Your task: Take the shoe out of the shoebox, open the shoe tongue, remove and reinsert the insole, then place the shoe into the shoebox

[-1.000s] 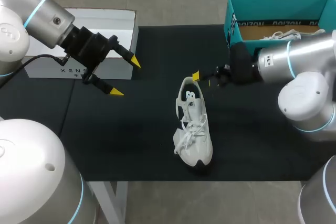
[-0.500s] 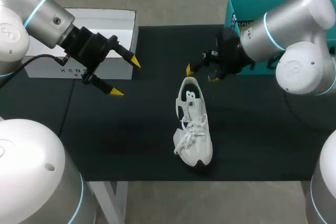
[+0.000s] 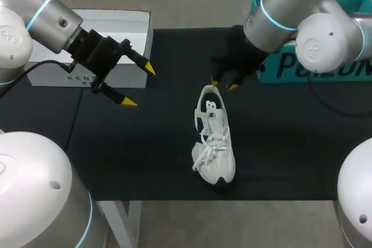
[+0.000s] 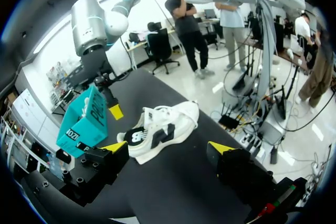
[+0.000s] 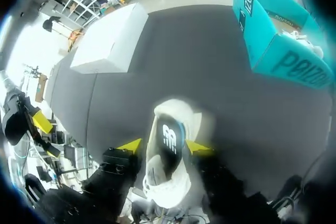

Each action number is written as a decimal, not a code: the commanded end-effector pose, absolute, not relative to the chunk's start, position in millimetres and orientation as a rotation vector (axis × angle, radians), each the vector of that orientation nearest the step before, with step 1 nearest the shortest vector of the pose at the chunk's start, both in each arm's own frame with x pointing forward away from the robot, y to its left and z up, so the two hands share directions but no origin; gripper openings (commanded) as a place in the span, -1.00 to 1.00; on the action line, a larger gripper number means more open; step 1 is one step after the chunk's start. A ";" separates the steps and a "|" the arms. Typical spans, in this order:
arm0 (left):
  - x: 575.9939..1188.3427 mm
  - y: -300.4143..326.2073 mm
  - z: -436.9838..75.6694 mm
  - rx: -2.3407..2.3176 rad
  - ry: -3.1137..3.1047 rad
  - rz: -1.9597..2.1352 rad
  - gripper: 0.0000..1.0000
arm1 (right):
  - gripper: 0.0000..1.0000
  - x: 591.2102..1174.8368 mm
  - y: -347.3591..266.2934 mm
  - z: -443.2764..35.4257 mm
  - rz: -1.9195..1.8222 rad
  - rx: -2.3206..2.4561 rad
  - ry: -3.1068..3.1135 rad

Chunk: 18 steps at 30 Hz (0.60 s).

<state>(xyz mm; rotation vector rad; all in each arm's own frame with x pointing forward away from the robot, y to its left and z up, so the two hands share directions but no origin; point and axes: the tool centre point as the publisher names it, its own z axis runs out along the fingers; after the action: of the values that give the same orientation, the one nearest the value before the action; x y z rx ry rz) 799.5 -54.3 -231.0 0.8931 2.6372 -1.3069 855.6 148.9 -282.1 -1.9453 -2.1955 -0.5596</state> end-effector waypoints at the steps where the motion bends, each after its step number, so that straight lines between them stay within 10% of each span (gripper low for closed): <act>1: 799.6 -54.2 -230.8 0.894 2.640 -1.303 1.00 | -1.00 855.6 162.7 -290.9 -0.293 -2.113 -2.347; 18: 799.6 -54.2 -230.8 0.894 2.640 -1.303 1.00 | -1.00 845.5 170.5 -340.3 -0.309 -2.122 -2.368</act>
<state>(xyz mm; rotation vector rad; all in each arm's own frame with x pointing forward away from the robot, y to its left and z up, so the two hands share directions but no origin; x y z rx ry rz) 799.5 -54.3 -231.0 0.8931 2.6372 -1.3069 845.3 165.7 -331.9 -2.1033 -2.3576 -0.3179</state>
